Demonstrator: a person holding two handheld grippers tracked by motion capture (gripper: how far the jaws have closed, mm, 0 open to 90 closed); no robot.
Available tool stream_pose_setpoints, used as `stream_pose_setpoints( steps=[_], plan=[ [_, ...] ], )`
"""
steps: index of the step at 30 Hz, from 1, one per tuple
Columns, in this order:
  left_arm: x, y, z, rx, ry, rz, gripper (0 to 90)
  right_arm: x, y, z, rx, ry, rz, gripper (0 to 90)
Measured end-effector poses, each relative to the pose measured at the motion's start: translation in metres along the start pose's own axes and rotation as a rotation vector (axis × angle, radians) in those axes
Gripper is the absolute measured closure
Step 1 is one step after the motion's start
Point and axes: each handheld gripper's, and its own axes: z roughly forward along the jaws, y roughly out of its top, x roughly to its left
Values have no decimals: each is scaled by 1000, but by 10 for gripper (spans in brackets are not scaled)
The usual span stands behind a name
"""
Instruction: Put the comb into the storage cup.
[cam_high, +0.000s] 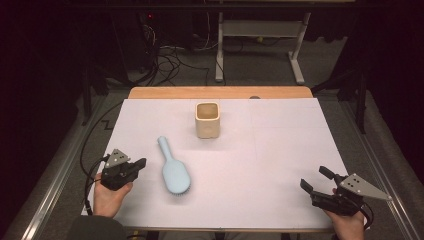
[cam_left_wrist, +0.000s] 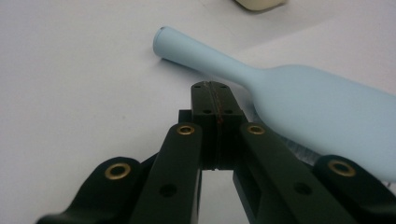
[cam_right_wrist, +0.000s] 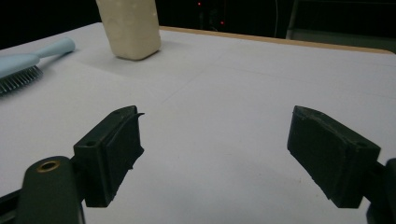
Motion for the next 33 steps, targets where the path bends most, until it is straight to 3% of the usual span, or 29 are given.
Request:
stream_pose_setpoints(
  steps=[10, 23, 33],
  plan=[
    [-1, 32, 18, 70, -28, 51, 900, 0, 0, 0, 1, 1, 0, 186],
    [-4, 70, 46, 168, -12, 103, 900, 0, 0, 1, 6, 3, 1, 188],
    [-4, 89, 76, 263, 23, 143, 899, -1, 0, 1, 9, 6, 3, 189]
  ],
)
